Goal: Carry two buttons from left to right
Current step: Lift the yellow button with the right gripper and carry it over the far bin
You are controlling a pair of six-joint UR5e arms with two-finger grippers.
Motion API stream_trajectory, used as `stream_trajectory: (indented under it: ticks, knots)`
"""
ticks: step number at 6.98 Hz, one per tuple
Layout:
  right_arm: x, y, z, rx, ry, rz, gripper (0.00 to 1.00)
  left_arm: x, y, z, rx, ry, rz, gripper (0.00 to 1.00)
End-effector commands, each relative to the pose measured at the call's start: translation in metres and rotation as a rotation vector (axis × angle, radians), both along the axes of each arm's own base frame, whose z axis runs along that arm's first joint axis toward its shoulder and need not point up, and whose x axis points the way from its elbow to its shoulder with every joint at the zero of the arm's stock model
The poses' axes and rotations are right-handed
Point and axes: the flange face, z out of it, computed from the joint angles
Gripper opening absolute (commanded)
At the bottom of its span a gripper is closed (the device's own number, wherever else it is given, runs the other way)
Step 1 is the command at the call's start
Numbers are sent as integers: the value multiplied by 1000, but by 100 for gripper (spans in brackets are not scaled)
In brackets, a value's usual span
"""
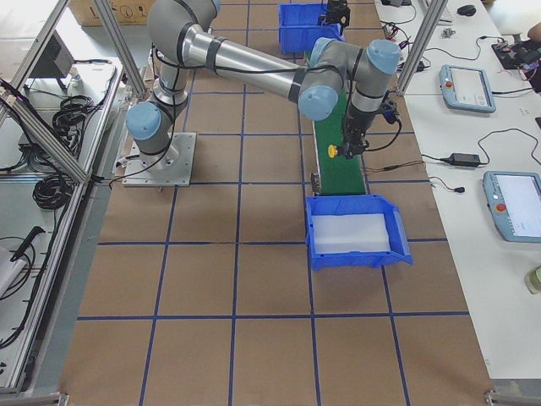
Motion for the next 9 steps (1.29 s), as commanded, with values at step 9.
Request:
stream_trajectory:
  ticks: [9]
  knots:
    - [-160,14,-120,59,-53,-150,8,-3,10,-18,36,-1,-3,100]
